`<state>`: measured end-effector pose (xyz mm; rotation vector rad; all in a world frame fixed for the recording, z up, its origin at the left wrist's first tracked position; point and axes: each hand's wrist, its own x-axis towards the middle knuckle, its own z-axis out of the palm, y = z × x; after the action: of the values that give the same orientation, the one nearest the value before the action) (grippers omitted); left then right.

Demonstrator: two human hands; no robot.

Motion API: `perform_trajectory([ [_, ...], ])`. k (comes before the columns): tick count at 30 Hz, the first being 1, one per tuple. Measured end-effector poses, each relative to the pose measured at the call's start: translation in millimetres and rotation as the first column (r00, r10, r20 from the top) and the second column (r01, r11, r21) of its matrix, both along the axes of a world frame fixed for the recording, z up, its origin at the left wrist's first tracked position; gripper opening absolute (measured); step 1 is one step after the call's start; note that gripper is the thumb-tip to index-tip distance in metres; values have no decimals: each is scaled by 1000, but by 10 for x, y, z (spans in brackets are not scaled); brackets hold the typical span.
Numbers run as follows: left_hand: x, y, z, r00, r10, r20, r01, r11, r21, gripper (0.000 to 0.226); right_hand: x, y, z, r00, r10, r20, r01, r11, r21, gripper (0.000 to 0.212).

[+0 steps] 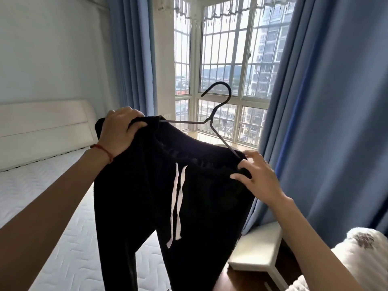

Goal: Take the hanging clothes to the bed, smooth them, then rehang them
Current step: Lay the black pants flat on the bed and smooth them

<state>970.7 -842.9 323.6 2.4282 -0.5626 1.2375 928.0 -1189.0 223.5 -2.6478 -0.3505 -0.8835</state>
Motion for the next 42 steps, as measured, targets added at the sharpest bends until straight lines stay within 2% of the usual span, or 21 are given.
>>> perform_trajectory([
  [2,11,70,36,1000,-7,-23,7,1000,10,18,-5,-79,30,997,37,67,-42,996,81,47],
  [5,-4,184,42,993,-78,-91,76,997,-30,13,3,-243,152,985,36,167,-77,967,242,53],
  [7,-31,203,37,978,-151,-146,136,985,-105,36,28,-287,257,990,-8,144,-36,954,298,41],
  [9,-64,160,34,958,-187,-216,143,969,-202,49,63,-268,322,997,-51,62,29,949,314,18],
  [11,-49,96,-12,954,-182,-237,119,959,-257,43,80,-242,357,997,-75,-6,72,938,339,12],
  [14,-50,-44,-73,963,-151,-224,74,944,-321,12,77,-220,351,999,-26,-40,39,926,376,23],
  [17,-75,-175,-141,970,-115,-213,29,928,-371,21,86,-232,309,994,-74,-86,97,948,302,37],
  [19,-102,-255,-206,972,-117,-203,28,918,-395,21,126,-295,314,992,-117,-40,123,952,281,37],
  [25,-39,-291,-442,960,-82,-267,-34,913,-406,18,356,-385,372,995,-24,97,-16,922,386,23],
  [33,651,-102,-1101,932,13,-361,-138,937,-322,18,1397,-232,170,996,79,42,-88,958,274,21],
  [42,1981,176,-1582,886,55,-461,-251,892,-376,18,3064,104,-227,980,154,-123,-120,961,248,19],
])
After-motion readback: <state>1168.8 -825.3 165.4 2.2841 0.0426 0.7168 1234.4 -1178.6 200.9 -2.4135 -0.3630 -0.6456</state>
